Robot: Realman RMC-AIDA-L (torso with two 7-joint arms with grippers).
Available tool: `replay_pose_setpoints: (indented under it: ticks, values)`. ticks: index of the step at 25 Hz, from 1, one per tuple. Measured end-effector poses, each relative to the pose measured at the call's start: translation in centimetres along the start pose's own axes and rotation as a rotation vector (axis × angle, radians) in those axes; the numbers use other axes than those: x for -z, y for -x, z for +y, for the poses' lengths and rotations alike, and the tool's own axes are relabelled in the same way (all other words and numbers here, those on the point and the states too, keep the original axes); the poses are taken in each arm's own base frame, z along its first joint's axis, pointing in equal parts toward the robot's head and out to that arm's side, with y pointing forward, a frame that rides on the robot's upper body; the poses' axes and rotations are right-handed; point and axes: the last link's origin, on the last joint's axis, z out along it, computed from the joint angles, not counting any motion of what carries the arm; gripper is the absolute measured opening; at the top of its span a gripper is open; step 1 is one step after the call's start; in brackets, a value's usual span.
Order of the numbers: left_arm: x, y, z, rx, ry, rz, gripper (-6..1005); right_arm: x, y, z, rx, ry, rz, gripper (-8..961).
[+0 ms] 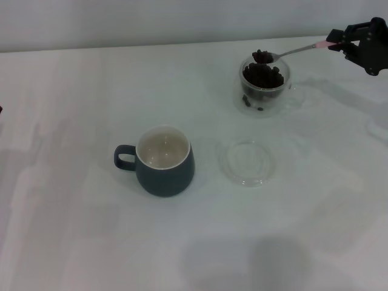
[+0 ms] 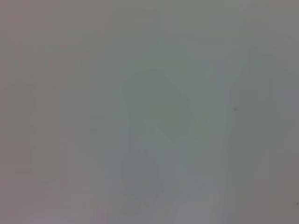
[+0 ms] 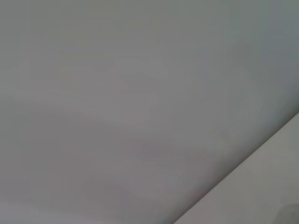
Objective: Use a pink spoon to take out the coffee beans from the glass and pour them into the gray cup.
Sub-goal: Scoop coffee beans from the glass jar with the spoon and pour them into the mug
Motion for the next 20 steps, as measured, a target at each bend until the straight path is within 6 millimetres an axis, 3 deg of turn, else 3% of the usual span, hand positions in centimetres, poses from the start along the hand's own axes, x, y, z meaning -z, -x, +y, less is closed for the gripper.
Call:
replay_pose_setpoints:
  ticks: [11, 20]
  values:
    - [0.1, 0.2, -0.2, -0.007, -0.005, -0.011, 773, -0.1, -1.1, 0.6, -0.018, 0.065, 0.04, 139]
    - [0.1, 0.2, -0.2, -0.01, -0.006, -0.014, 772, -1.4, -3.4, 1.5, -0.033, 0.132, 0.132, 138]
